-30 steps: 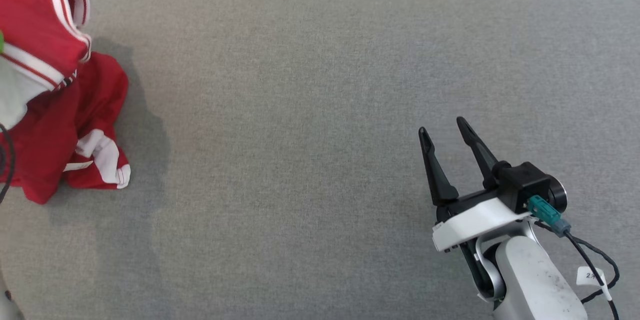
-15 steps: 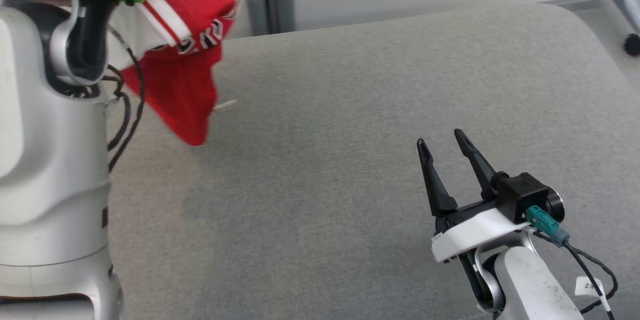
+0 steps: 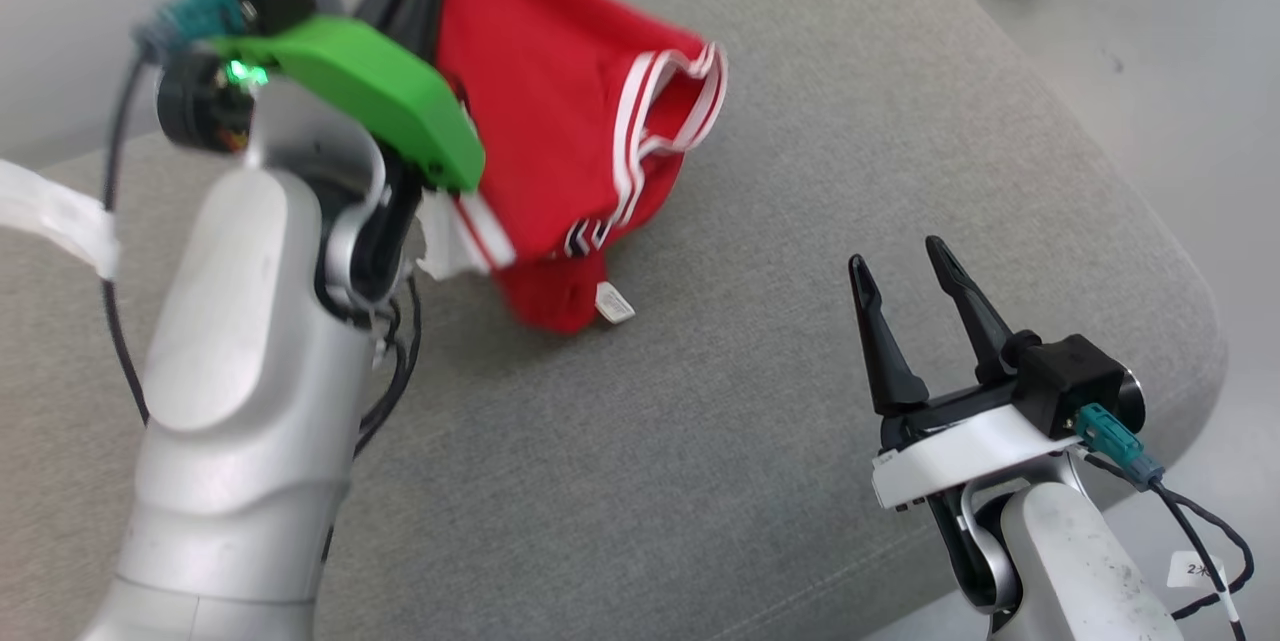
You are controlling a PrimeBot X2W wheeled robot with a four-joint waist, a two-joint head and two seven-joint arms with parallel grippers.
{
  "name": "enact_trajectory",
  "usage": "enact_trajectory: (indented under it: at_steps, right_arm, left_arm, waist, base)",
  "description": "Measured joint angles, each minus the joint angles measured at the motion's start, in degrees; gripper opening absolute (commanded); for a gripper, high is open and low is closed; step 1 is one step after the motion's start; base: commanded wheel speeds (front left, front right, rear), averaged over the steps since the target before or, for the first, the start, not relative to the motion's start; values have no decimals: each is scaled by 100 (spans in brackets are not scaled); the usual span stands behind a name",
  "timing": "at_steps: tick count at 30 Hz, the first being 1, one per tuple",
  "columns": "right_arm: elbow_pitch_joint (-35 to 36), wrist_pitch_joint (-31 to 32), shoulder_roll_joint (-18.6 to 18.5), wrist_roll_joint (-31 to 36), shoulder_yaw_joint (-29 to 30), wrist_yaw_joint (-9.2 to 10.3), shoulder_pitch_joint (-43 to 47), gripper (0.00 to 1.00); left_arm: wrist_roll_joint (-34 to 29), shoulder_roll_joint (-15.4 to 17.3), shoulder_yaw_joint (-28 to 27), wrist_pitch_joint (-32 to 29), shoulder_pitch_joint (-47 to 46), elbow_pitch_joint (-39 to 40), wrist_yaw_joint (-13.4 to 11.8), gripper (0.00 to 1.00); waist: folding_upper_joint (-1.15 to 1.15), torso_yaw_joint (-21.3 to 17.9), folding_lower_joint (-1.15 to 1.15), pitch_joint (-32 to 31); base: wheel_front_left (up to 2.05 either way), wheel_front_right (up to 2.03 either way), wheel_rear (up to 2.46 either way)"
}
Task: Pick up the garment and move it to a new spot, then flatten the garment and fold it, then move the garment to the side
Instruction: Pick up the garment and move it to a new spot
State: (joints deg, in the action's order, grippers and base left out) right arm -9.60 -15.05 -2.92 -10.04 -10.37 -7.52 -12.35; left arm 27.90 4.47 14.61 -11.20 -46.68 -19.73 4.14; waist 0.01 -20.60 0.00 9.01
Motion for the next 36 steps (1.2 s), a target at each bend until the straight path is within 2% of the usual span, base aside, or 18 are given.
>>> enact_trajectory:
  at_steps: [8, 9, 10, 11, 16, 20, 27, 32, 36]
  right_arm:
    - [22, 0, 2, -31, 0, 0, -5, 100]
    - [20, 0, 4, -30, 11, 0, -9, 100]
    - [25, 0, 4, -22, 23, 0, -18, 100]
    - [33, 0, 8, -8, 46, 0, -22, 100]
    - [14, 0, 10, 74, 201, 0, 12, 100]
    - [8, 0, 9, 157, 343, 0, 76, 100]
    - [4, 0, 10, 277, 556, 0, 193, 100]
    - [-15, 0, 11, 308, 673, 0, 294, 100]
    - [-20, 0, 11, 300, 762, 0, 359, 100]
  left_arm:
    - [-289, 174, 250, 430, 847, -1171, -42, 0]
    - [-313, 179, 301, 542, 929, -1263, -25, 7]
    - [-335, 178, 346, 682, 1012, -1333, 11, 89]
    - [-332, 172, 359, 815, 1068, -1365, 43, 100]
    - [-324, 180, 397, 1871, 1319, -1230, 189, 100]
    - [-365, 264, 223, 2503, 1641, -881, 134, 100]
    - [-511, 292, -398, 2624, 2773, 415, -44, 100]
    - [-788, 180, -932, 2626, 3680, 1221, -33, 100]
    - [-1058, 91, -1211, 2626, 4318, 1450, 34, 100]
  waist:
    - [0, -239, 0, 434]
    - [0, -228, 0, 455]
    - [0, -204, 0, 467]
    - [0, -181, 0, 472]
    - [0, 27, 0, 423]
    - [0, 257, 0, 270]
    - [0, 707, 0, -46]
    - [0, 997, 0, -223]
    - [0, 1174, 0, -362]
  base:
    - [0, 0, 0]
    - [0, 0, 0]
    - [0, 0, 0]
    - [0, 0, 0]
    - [0, 0, 0]
    - [0, 0, 0]
    - [0, 0, 0]
    - [0, 0, 0]
    - [0, 0, 0]
